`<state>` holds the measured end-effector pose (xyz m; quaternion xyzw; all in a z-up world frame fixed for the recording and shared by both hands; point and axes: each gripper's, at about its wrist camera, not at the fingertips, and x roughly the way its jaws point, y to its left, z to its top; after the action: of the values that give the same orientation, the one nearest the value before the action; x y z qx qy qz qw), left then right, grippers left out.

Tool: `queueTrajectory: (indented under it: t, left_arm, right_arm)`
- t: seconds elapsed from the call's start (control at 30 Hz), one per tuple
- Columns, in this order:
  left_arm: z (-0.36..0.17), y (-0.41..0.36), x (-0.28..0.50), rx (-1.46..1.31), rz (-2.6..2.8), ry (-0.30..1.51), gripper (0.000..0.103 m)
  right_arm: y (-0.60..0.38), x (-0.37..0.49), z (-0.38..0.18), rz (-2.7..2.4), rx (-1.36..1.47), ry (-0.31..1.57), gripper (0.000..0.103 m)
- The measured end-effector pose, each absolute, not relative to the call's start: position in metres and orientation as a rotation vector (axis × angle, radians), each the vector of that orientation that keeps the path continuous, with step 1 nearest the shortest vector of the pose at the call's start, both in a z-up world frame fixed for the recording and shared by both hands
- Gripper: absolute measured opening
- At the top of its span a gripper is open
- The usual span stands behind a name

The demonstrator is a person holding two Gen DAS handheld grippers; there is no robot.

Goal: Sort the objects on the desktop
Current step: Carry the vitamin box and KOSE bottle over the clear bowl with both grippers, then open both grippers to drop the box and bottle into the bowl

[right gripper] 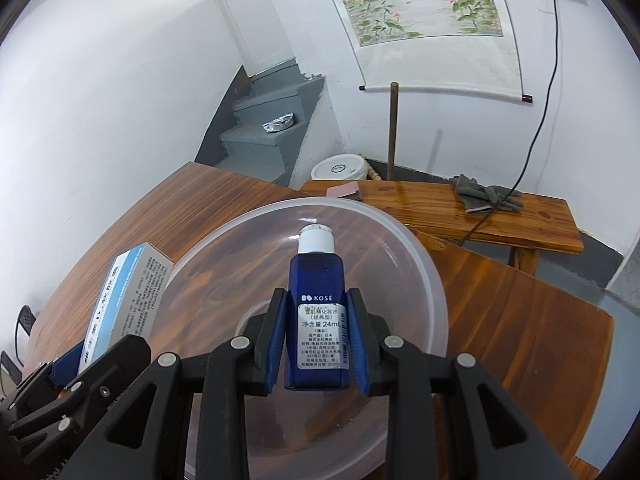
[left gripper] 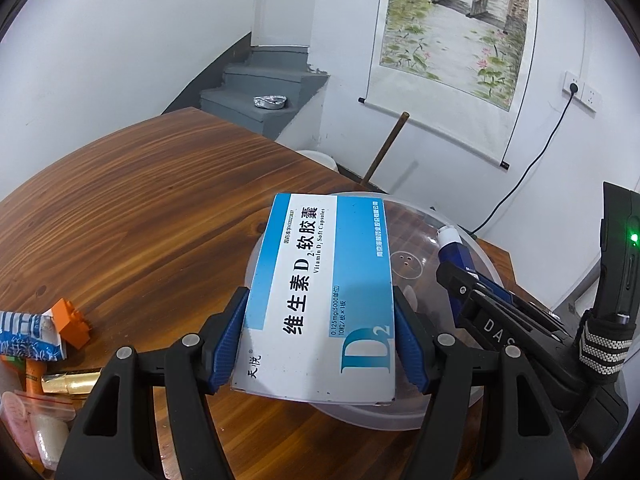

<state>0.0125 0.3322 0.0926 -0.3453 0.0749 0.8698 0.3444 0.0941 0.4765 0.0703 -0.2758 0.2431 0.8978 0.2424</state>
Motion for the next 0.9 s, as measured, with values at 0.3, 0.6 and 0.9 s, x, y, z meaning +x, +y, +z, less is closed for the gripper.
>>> queueTrajectory:
  t: [0.3, 0.6, 0.9]
  left_arm:
    - [0.0912, 0.3386, 0.0161, -0.881, 2.236, 0.220, 0.070]
    - [0.0889, 0.3380, 0.0114, -0.912, 2.210, 0.186, 0.071]
    - [0.0887, 0.3389, 0.0125, -0.919, 2.222, 0.184, 0.071]
  right_arm:
    - [0.4805, 0.0953, 0.0691, 2.416, -0.751, 0.674, 0.033]
    - [0.4840, 0.0980, 0.0687, 2.393, -0.737, 0.682, 0.033]
    - [0.4828, 0.0987, 0.0697, 2.388, -0.723, 0.682, 0.040]
